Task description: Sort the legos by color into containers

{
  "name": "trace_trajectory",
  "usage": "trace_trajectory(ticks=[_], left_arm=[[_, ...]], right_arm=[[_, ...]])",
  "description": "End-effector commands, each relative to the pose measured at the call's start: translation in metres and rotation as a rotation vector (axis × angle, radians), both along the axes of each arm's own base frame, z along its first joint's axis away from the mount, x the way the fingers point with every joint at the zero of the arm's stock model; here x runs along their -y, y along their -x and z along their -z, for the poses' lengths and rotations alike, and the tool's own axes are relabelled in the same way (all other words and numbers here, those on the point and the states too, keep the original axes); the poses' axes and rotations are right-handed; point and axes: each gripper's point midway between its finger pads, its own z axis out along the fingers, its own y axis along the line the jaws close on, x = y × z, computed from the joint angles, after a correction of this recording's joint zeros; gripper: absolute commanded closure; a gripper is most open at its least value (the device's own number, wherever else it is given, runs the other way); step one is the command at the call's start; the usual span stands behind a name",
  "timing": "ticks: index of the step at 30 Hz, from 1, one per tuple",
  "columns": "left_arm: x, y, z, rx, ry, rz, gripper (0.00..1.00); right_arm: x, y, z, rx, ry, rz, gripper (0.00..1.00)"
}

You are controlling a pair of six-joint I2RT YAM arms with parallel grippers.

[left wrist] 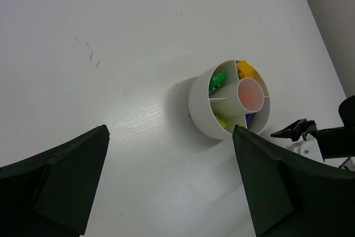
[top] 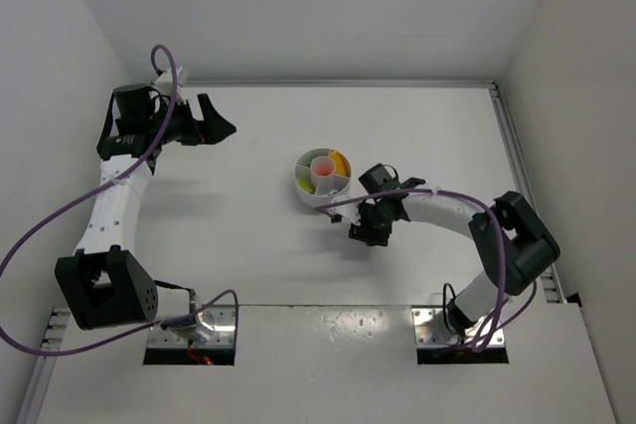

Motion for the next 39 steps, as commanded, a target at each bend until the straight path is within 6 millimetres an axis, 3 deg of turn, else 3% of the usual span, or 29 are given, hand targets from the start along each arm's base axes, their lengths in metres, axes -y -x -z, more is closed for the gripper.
trace_trajectory(ticks=[1,9,16,21,24,25,27,28,31,33,35,36,37,39], left_arm=[[-0.006,-0.004,-0.01,0.044,-0.004,-0.014,0.0],[-0.006,-0.004,-0.01,0.044,-0.004,-0.014,0.0],[-0.006,-0.003,-0.006,0.035,-0.002,-0.014,0.0],[-0.006,-0.003,-0.006,0.035,-0.002,-0.014,0.0],[-0.006,-0.003,-0.006,0.035,-0.002,-0.014,0.0],[-0.006,-0.004,-0.007,0.044,-0.004,-0.014,0.0],[-0.006,-0.004,-0.007,0.044,-0.004,-0.014,0.0],[-0.006,-0.004,-0.007,0.044,-0.004,-0.014,0.0],[-0.006,-0.004,-0.007,0.044,-0.004,-0.014,0.0],[-0.006,-0.004,-0.007,0.044,-0.004,-0.014,0.0],[-0.006,-0.004,-0.007,0.044,-0.004,-0.014,0.0],[-0.005,-0.003,-0.011,0.053,-0.005,-0.014,0.0],[-0.005,-0.003,-0.011,0.053,-0.005,-0.014,0.0],[-0.006,-0.001,-0.014,0.06,-0.005,-0.027,0.0]], right_arm=[[-0.011,-0.003,0.002,0.012,-0.028,-0.061,0.5],[-0.012,-0.004,0.007,0.001,-0.021,-0.061,0.53],[-0.017,0.003,0.006,-0.036,-0.051,-0.075,0.8],[-0.041,0.004,-0.033,-0.043,-0.162,-0.109,0.93],[-0.064,0.007,-0.069,-0.085,-0.258,-0.107,0.95],[-0.08,0.0,-0.095,-0.055,-0.311,-0.118,0.95],[-0.1,-0.001,-0.122,-0.072,-0.386,-0.107,0.95],[-0.117,-0.01,-0.151,-0.05,-0.441,-0.072,0.95],[-0.15,-0.039,-0.182,-0.01,-0.501,0.025,0.96],[-0.168,-0.067,-0.185,0.029,-0.497,0.077,0.96],[-0.169,-0.092,-0.177,0.065,-0.45,0.183,0.98],[-0.173,-0.104,-0.184,0.093,-0.453,0.207,0.98],[-0.172,-0.115,-0.174,0.116,-0.423,0.235,0.98],[-0.174,-0.123,-0.173,0.135,-0.426,0.26,0.98]])
